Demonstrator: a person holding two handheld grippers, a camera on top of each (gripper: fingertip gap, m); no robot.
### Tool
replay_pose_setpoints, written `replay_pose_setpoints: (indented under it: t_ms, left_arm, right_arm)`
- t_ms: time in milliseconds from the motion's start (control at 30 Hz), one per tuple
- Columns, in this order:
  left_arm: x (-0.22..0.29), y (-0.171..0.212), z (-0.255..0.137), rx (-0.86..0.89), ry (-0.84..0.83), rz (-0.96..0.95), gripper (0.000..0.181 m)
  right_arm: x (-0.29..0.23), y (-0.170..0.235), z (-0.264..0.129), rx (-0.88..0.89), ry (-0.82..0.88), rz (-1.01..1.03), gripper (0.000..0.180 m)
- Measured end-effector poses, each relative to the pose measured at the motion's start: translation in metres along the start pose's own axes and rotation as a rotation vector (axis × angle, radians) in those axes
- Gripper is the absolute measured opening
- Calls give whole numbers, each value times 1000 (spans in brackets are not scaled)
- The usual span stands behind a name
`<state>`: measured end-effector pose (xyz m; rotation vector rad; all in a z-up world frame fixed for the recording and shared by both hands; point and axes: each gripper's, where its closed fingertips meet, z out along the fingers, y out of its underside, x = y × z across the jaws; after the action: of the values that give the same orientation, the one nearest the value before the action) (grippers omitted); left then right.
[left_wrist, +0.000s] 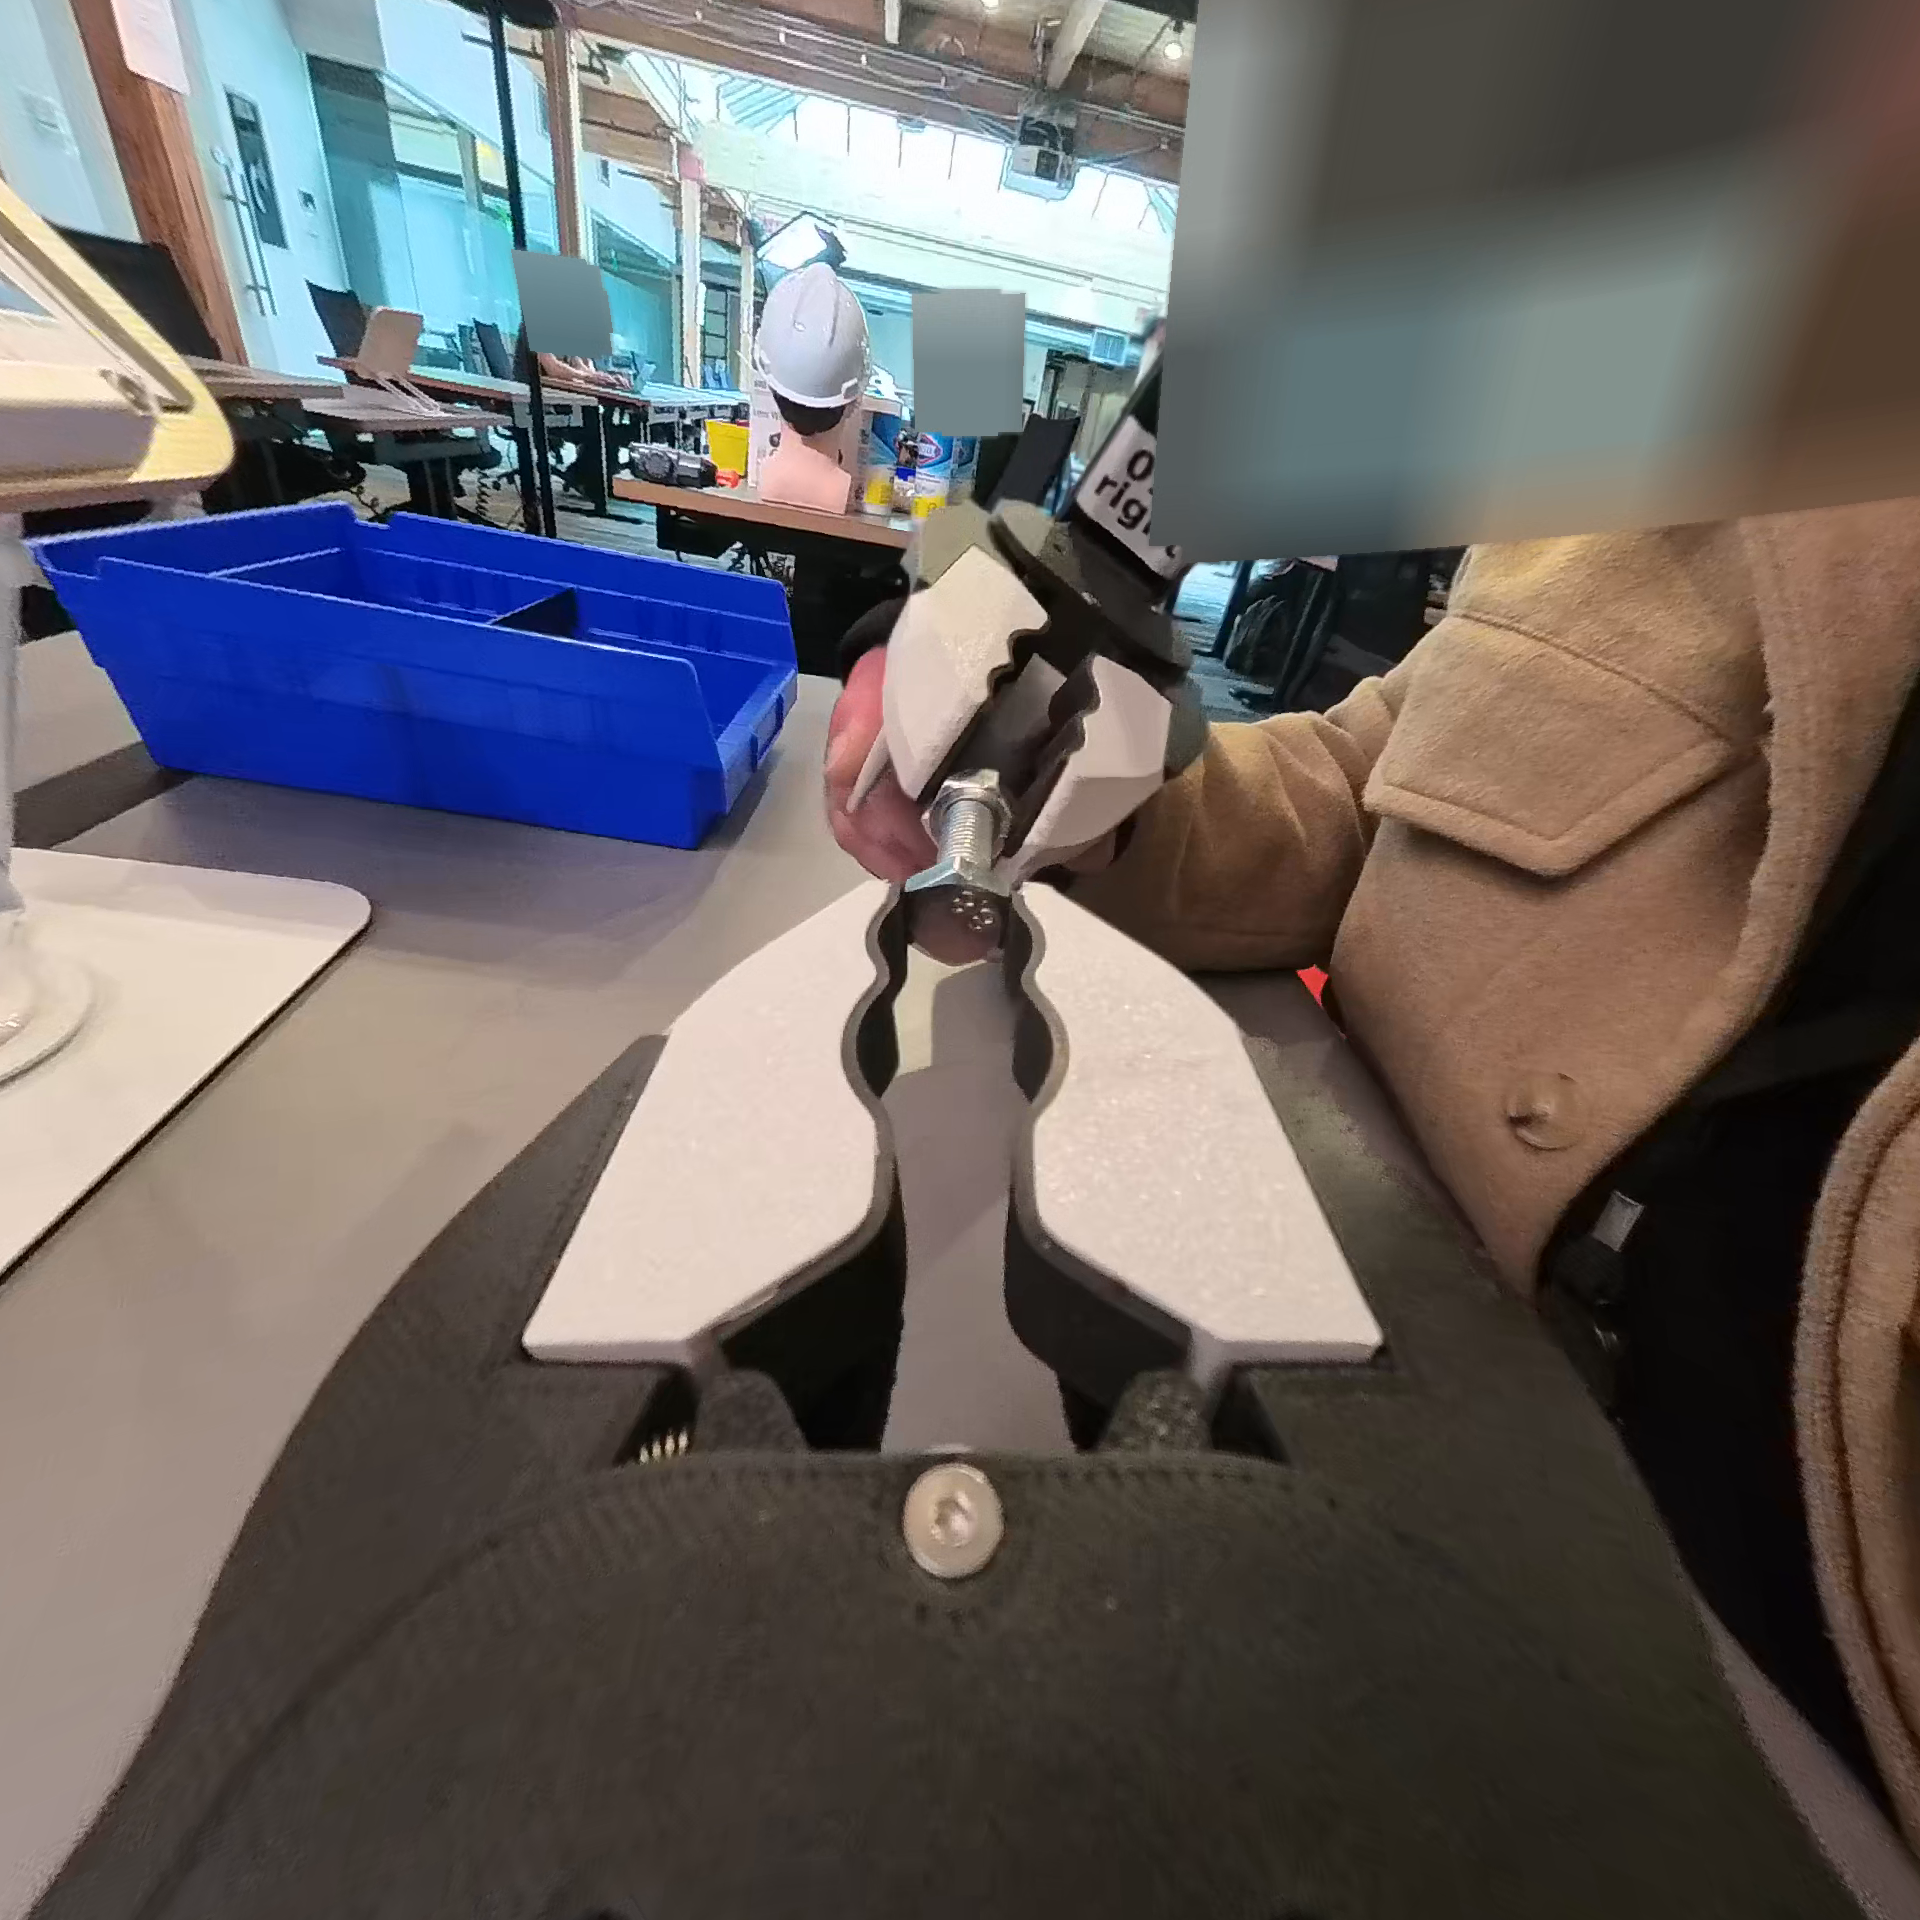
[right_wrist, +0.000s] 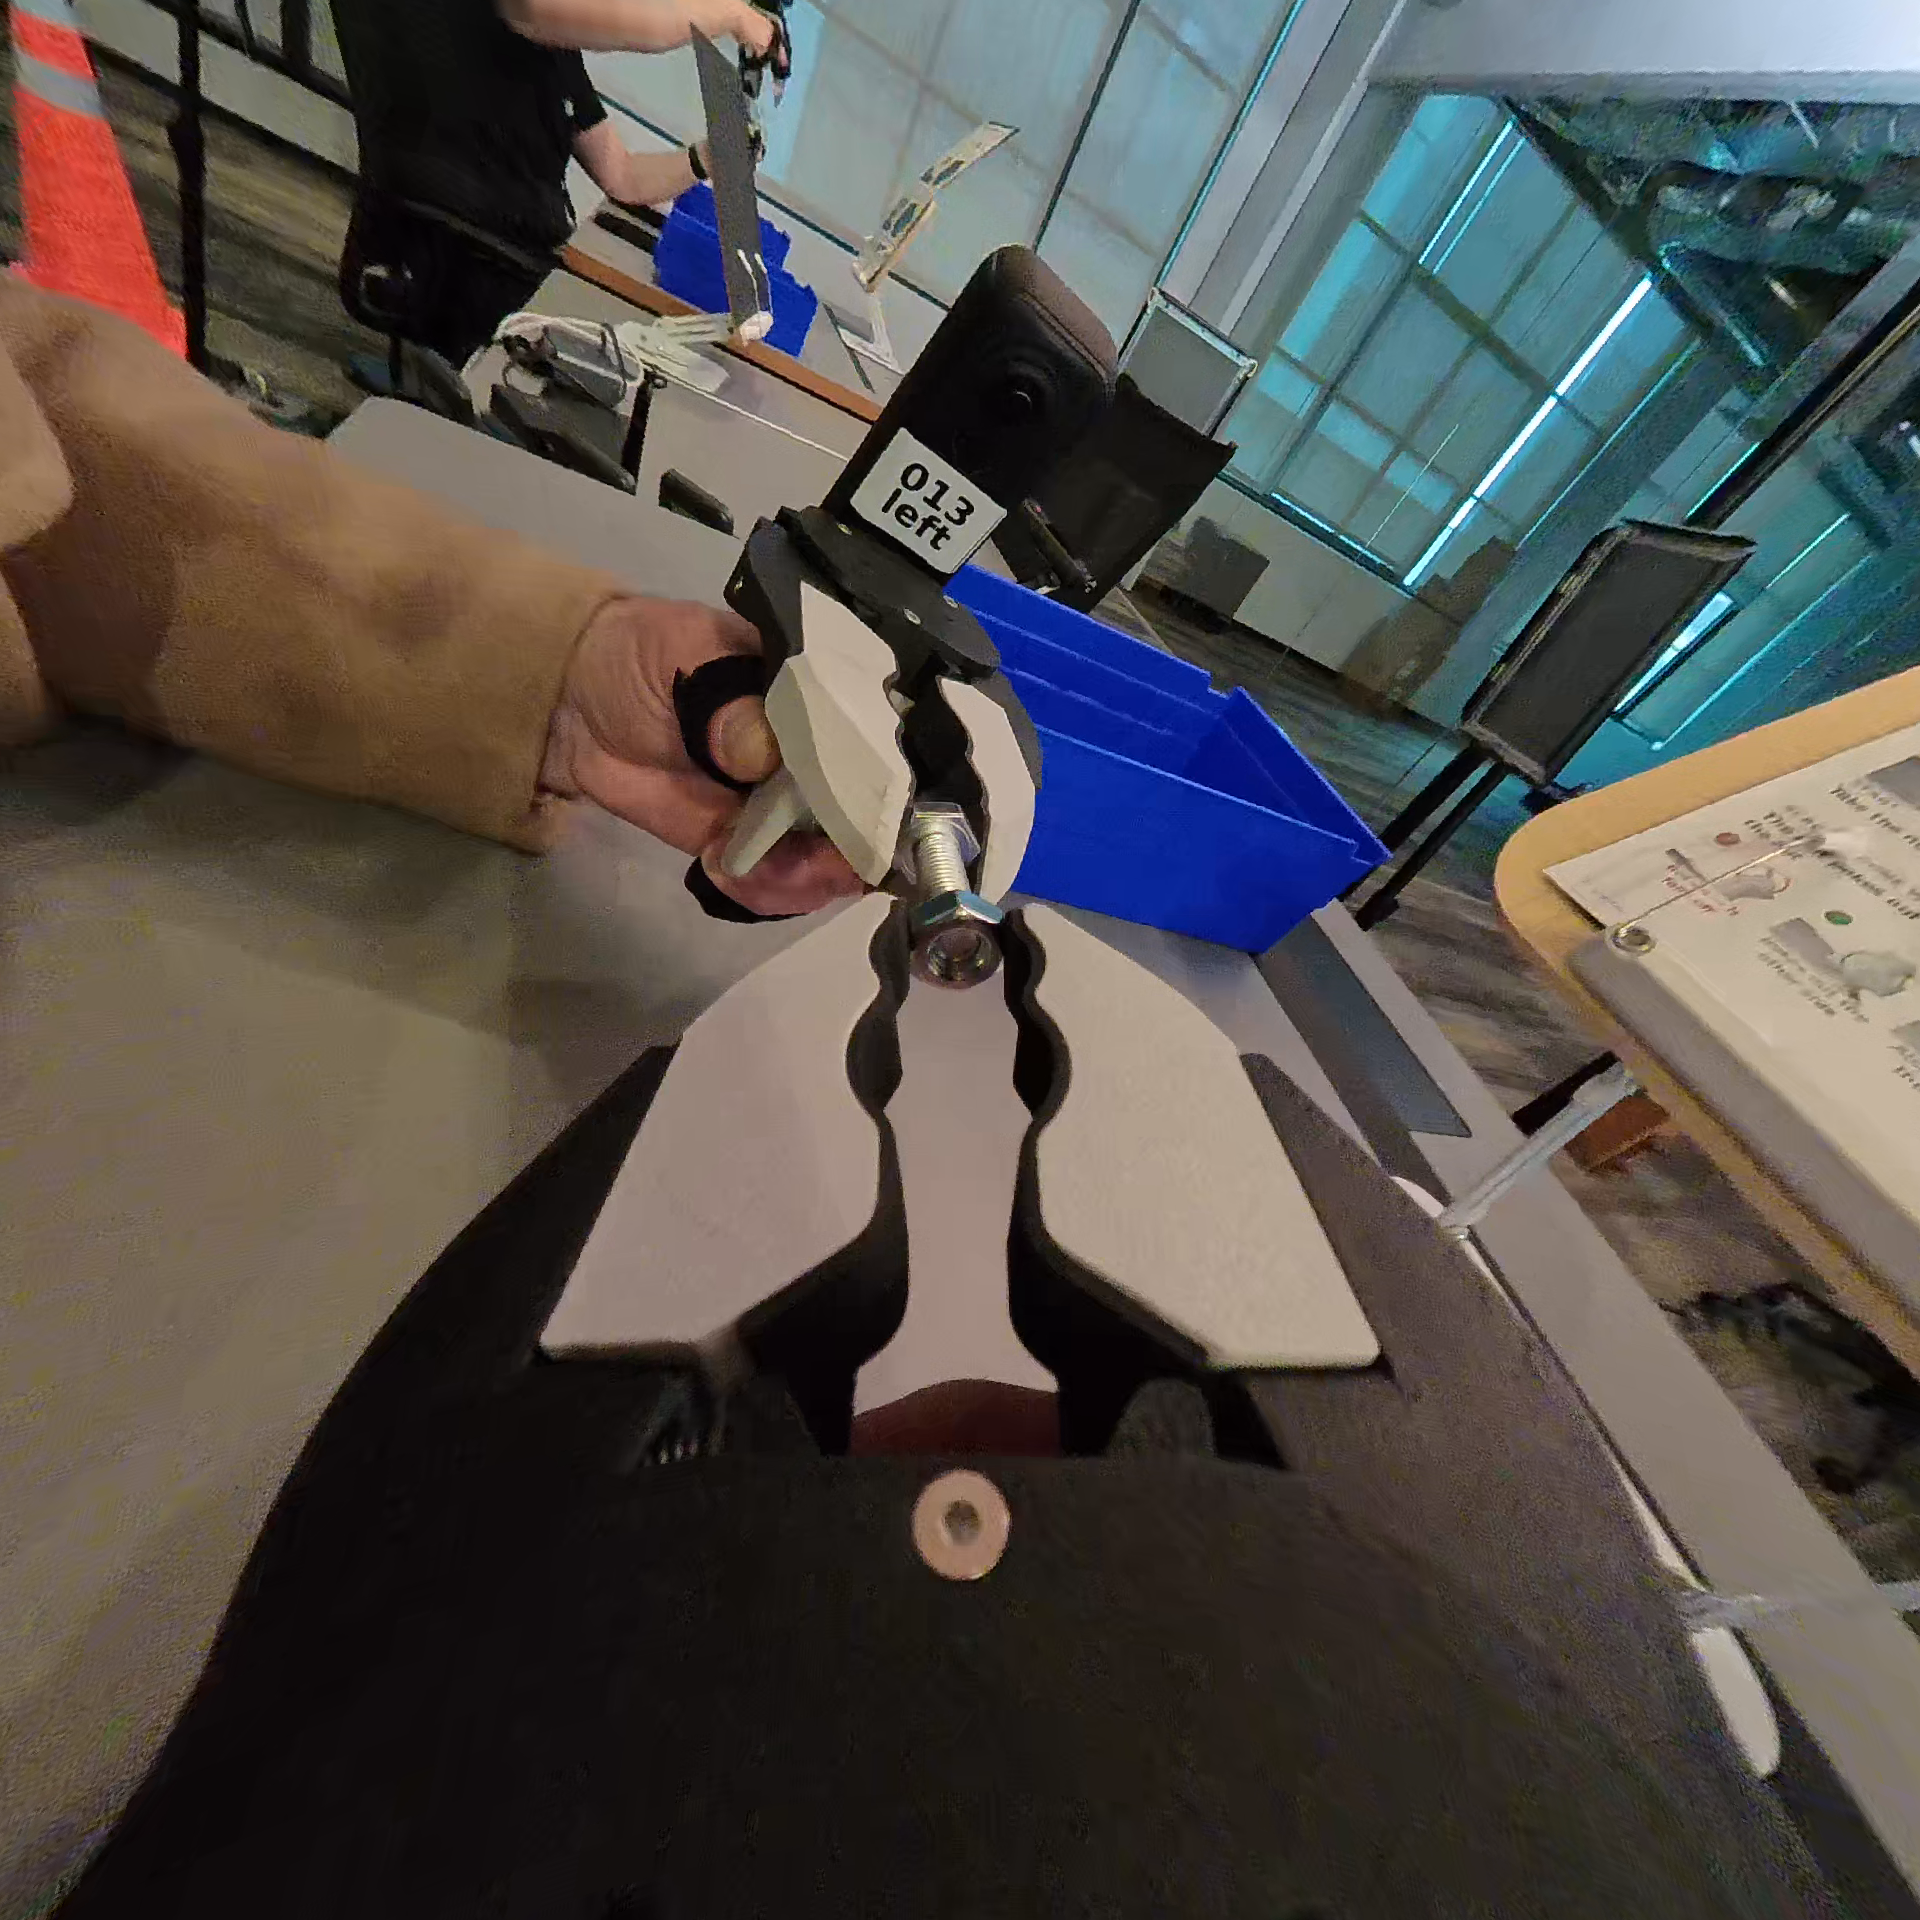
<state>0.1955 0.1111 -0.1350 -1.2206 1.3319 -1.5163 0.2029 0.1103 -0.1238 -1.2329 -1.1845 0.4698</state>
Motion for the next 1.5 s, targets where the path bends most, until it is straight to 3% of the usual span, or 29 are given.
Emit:
replay_pose_setpoints:
  t_ms: [167, 367, 867, 1500]
  left_arm:
    - [2, 1, 0, 10, 44, -70, 17]
    - [3, 0, 0, 17, 59, -84, 17]
    - [7, 3, 3, 37, 165, -259, 17]
    - [9, -3, 7, 50, 153, -209, 22]
  right_arm:
    - [-2, 0, 0, -40, 41, -165, 18]
    - [-3, -2, -1, -21, 37, -143, 18]
    - [-8, 0, -3, -115, 107, -485, 18]
    - [-4, -2, -8, -26, 69, -259, 18]
